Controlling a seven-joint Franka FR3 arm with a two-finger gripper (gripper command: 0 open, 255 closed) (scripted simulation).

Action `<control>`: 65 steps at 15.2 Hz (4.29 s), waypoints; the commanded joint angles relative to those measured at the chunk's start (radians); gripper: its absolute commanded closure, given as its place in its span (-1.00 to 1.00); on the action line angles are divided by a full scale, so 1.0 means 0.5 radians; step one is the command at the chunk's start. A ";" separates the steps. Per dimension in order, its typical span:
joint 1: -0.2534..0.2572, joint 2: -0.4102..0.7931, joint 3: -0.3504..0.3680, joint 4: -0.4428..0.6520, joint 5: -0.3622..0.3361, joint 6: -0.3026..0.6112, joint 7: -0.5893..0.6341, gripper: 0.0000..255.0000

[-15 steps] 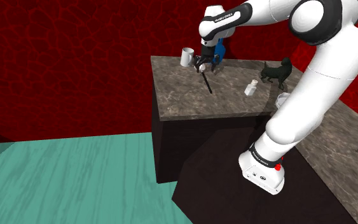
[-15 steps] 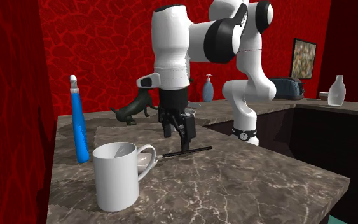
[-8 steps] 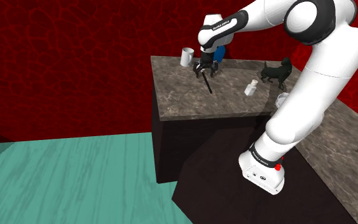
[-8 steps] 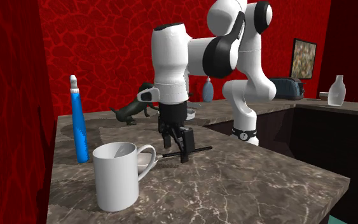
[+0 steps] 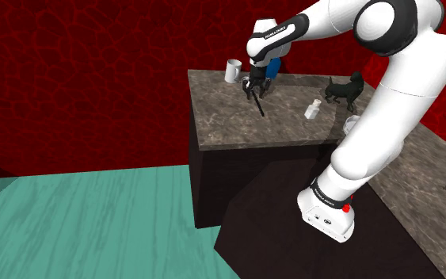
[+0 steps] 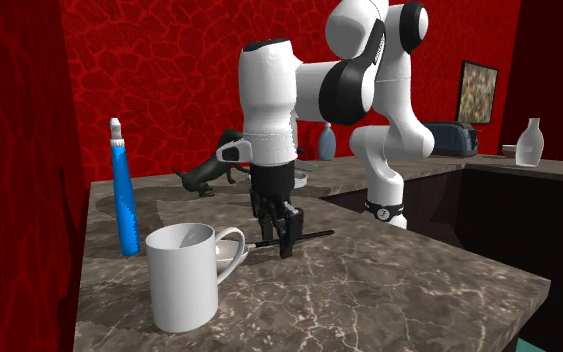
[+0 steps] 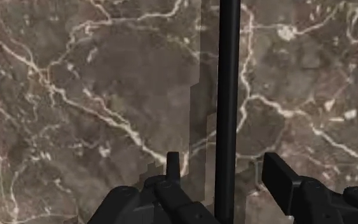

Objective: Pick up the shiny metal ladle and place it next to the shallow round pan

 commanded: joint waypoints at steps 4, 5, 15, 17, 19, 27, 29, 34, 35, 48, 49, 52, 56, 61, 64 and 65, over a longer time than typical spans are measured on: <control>0.000 0.000 0.000 -0.001 0.000 0.001 0.000 1.00; 0.000 0.002 0.000 0.002 0.000 0.000 0.000 1.00; 0.002 -0.081 0.000 0.066 -0.001 -0.147 -0.005 1.00; 0.002 -0.106 0.000 0.091 -0.001 -0.197 -0.007 1.00; 0.003 -0.129 0.000 0.119 -0.002 -0.247 -0.008 1.00; 0.004 -0.204 0.001 0.245 -0.002 -0.449 -0.016 1.00; 0.005 -0.219 0.001 0.281 -0.002 -0.500 -0.018 1.00; -0.063 -0.445 -0.064 0.029 -0.039 -0.465 -0.134 1.00; -0.080 -0.497 -0.082 -0.032 -0.050 -0.454 -0.164 1.00; -0.353 -1.079 -0.379 -0.618 -0.291 -0.397 -0.597 1.00; -0.378 -1.115 -0.407 -0.648 -0.315 -0.398 -0.635 1.00; -0.455 -1.212 -0.494 -0.722 -0.393 -0.400 -0.751 1.00; -0.563 -1.315 -0.618 -0.788 -0.501 -0.404 -0.917 1.00; -0.698 -1.393 -0.787 -0.818 -0.634 -0.401 -1.141 1.00; -0.772 -1.411 -0.897 -0.808 -0.708 -0.393 -1.283 1.00; -0.794 -1.412 -0.935 -0.800 -0.730 -0.389 -1.331 1.00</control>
